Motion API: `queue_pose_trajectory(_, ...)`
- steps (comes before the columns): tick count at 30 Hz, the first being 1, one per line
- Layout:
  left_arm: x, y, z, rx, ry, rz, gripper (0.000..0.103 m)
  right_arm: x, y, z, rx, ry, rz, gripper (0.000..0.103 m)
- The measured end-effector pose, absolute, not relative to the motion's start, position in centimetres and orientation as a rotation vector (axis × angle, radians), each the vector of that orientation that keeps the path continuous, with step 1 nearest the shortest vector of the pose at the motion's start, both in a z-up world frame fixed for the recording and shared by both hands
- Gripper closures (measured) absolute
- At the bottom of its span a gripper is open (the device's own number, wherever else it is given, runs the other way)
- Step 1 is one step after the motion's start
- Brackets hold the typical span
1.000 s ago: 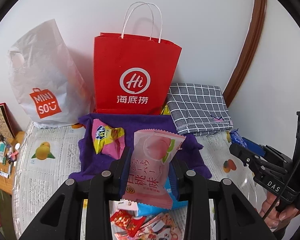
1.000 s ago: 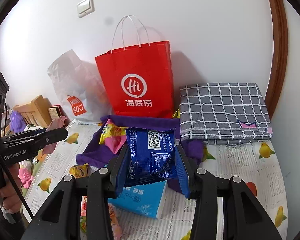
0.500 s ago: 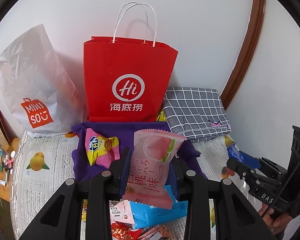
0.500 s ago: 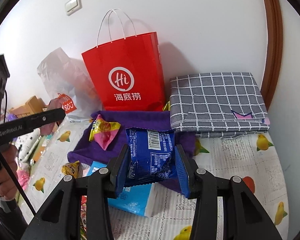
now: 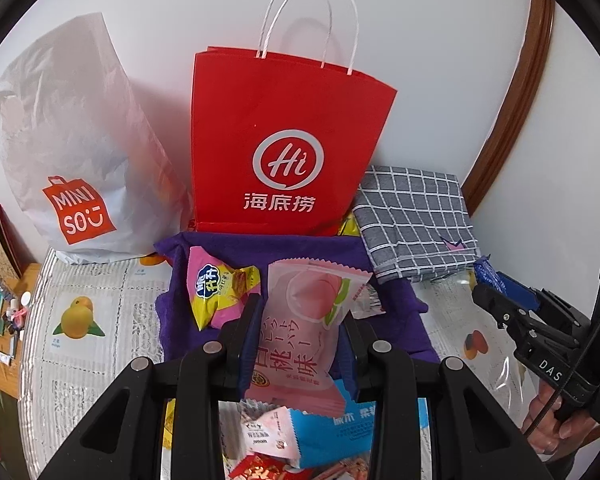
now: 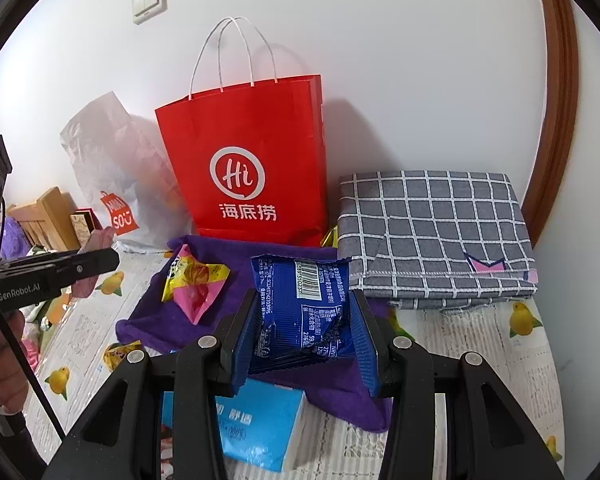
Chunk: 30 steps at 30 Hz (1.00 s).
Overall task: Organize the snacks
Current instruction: 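Lift both held packets and carry them toward the purple towel, then lower both held packets over the purple towel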
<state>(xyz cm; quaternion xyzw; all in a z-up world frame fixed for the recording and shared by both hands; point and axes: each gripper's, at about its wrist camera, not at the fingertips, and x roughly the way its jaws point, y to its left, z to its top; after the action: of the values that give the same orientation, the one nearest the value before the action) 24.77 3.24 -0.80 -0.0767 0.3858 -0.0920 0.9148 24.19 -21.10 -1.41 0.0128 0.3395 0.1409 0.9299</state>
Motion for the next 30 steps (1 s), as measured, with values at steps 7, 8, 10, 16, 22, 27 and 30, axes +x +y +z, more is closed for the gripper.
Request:
queue_pose_trajectory(7,26.5,3.5,-2.0,-0.158,0.817,-0.193,0.071,26.0,-20.2,-2.2,0.022,0.71,0.295,0.059)
queue_pose_trajectory(8,26.6,3.5,-2.1,-0.158,0.818,-0.194,0.071,26.3,-20.1,-2.4,0.022,0.712,0.296,0.059)
queue_pose_trajectory(10,27.0,3.4,-2.3,-0.157,0.822,-0.197,0.071,26.8,-19.9,-2.6,0.022,0.716,0.299,0.059)
queue_pose_trajectory(16,27.6,3.2,-2.6,-0.157,0.82,-0.218,0.071,28.2,-19.3,-3.1,0.021,0.725,0.311,0.059)
queue_pose_trajectory(22,28.2,3.1,-3.4,-0.148,0.834,-0.213,0.071,29.1,-18.6,-3.8,0.012,0.735,0.327,0.059)
queue_pose_trajectory(27,28.8,3.4,-4.2,-0.148,0.849,-0.206,0.071,29.7,-18.3,-4.5,0.01,0.747,0.333,0.059)
queue_pose_trajectory(30,29.0,3.4,-4.6,-0.145,0.852,-0.203,0.071,30.2,-18.3,-4.9,0.015,0.755,0.333,0.059)
